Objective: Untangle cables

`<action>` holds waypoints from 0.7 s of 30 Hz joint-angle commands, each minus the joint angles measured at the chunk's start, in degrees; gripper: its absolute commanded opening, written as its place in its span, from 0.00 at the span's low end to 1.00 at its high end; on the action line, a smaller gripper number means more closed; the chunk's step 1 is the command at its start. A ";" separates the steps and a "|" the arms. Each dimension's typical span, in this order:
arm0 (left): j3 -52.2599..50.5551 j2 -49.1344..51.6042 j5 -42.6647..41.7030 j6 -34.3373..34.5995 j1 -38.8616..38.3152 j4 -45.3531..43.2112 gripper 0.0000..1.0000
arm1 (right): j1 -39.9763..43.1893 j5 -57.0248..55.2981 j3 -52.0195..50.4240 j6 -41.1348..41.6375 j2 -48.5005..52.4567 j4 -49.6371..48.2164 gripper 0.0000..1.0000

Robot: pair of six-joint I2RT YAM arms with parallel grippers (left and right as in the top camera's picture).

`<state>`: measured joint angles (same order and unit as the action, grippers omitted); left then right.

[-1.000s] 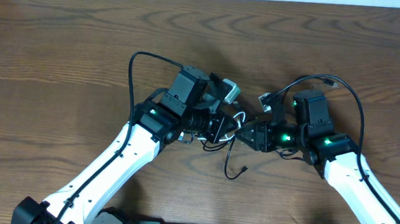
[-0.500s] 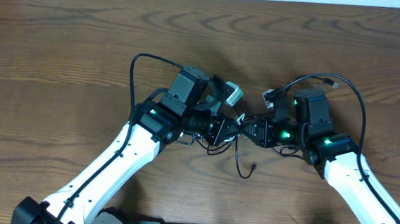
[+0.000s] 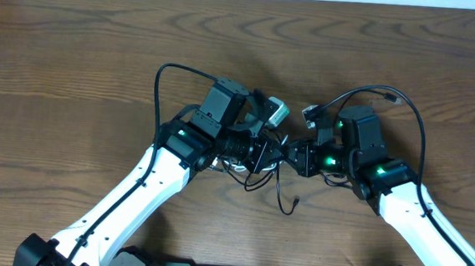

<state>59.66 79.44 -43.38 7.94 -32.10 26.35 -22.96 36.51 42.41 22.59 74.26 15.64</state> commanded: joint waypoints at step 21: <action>0.79 -0.02 14.51 0.55 -0.13 0.42 0.08 | -0.39 -34.42 -0.11 12.74 0.13 23.80 0.01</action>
<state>59.64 79.66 -29.82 7.94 -32.32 26.63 -23.16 5.48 42.35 33.41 74.37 39.66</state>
